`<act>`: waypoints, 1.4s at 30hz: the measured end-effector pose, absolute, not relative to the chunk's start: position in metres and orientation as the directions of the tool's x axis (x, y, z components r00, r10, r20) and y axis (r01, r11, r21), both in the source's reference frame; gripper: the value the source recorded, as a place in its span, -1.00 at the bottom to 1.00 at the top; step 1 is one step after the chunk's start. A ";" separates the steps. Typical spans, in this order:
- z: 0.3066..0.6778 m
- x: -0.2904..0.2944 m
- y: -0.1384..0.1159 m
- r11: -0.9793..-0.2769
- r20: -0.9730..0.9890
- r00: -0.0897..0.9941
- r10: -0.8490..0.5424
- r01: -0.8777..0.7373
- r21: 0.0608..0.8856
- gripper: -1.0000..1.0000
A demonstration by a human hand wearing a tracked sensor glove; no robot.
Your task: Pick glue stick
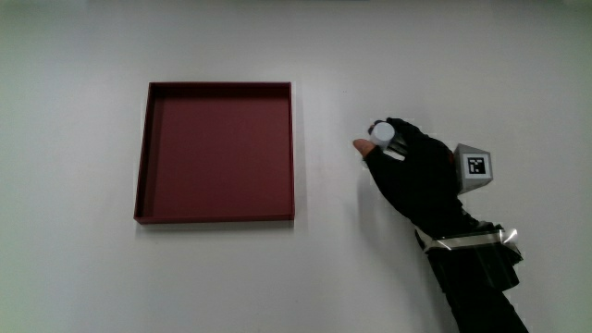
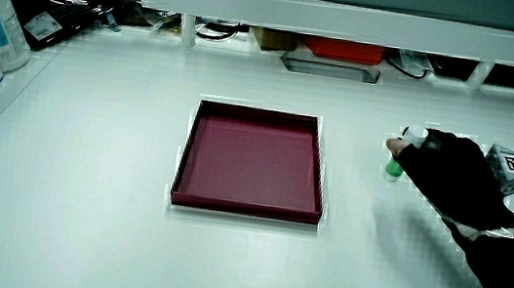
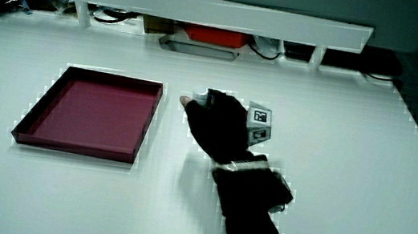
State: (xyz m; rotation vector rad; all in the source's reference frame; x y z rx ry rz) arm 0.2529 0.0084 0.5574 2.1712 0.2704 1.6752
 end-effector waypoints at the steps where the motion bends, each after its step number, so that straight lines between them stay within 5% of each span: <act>1: 0.557 0.253 0.009 -0.907 0.889 0.249 0.385 -0.077 0.414 0.19; 14: 0.565 0.256 0.015 -0.929 0.925 0.079 0.370 0.017 0.370 0.69; 22: 0.559 0.255 0.015 -0.937 0.928 0.126 0.349 0.019 0.350 1.00; 42: 0.482 0.172 -0.023 -0.958 0.969 0.167 0.184 -0.192 0.215 1.00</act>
